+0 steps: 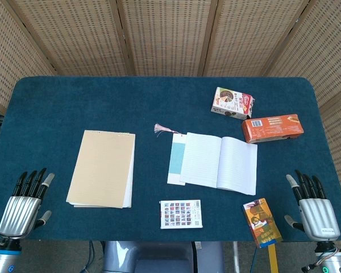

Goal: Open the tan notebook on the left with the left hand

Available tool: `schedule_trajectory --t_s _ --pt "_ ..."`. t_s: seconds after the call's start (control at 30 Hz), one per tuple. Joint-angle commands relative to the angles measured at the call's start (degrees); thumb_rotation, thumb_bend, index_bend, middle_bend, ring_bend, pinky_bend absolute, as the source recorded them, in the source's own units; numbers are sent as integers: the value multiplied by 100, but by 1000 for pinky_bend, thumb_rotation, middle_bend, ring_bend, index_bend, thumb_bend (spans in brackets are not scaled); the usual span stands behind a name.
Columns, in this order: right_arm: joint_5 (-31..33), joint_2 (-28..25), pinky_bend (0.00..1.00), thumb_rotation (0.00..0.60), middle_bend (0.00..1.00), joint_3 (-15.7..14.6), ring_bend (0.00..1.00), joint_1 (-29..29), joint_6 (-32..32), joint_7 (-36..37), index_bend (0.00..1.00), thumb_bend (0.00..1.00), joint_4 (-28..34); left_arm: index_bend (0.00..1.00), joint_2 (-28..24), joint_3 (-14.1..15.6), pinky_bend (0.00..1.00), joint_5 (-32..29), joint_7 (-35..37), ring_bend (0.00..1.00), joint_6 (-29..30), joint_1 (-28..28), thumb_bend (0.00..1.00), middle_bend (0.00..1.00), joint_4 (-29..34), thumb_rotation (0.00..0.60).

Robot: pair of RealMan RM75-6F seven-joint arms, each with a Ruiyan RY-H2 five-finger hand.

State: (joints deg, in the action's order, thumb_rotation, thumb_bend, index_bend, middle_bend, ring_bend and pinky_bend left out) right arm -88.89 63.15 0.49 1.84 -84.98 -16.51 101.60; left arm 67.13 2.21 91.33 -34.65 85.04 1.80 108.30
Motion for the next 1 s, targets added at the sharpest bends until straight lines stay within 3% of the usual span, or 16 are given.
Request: schedule_trajectory --t_s 0.03,1.0 --pt "-1 -5 0 600 0 -6 0 -1 5 11 0 116 0 0 3 8 0 12 -4 0 7 -5 223 0 0 600" --pt "-75 -50 0 600 0 -35 0 -13 -20 113 0 115 13 0 47 20 0 36 18 0 -26 16 225 0 -61 600"
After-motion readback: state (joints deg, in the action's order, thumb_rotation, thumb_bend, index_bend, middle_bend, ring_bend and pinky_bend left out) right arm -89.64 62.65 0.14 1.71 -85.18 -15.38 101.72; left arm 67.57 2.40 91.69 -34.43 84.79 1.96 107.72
